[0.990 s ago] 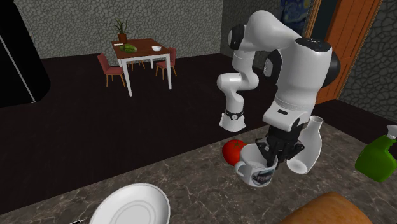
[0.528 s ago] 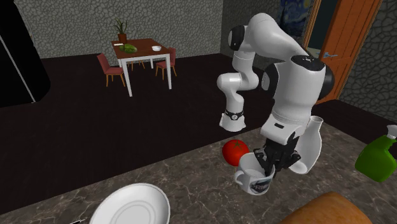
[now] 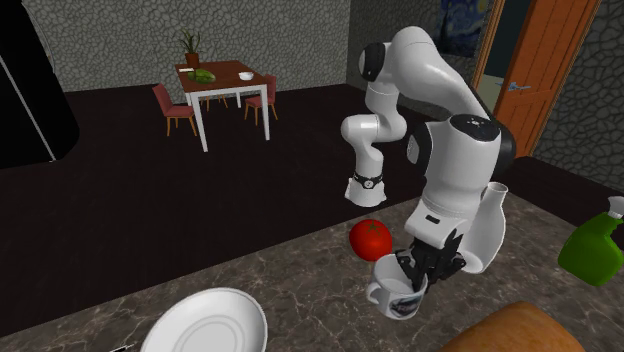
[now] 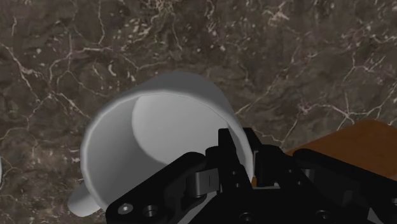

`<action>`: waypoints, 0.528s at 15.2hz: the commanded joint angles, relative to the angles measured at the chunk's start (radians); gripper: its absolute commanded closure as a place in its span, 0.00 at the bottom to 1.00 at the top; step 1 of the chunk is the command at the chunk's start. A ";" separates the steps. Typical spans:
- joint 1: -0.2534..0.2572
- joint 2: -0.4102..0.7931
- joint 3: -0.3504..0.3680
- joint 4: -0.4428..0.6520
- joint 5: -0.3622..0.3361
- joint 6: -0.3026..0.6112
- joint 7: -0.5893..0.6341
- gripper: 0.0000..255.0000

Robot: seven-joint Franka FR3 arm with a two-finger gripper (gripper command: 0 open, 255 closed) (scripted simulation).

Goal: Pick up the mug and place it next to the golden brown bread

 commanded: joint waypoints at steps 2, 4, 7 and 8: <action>-0.001 0.013 0.000 -0.022 0.001 0.036 0.000 1.00; -0.001 0.022 0.001 -0.037 0.001 0.059 0.000 1.00; -0.001 0.037 0.001 -0.056 0.002 0.094 0.001 1.00; -0.002 0.042 0.001 -0.062 0.003 0.105 0.001 1.00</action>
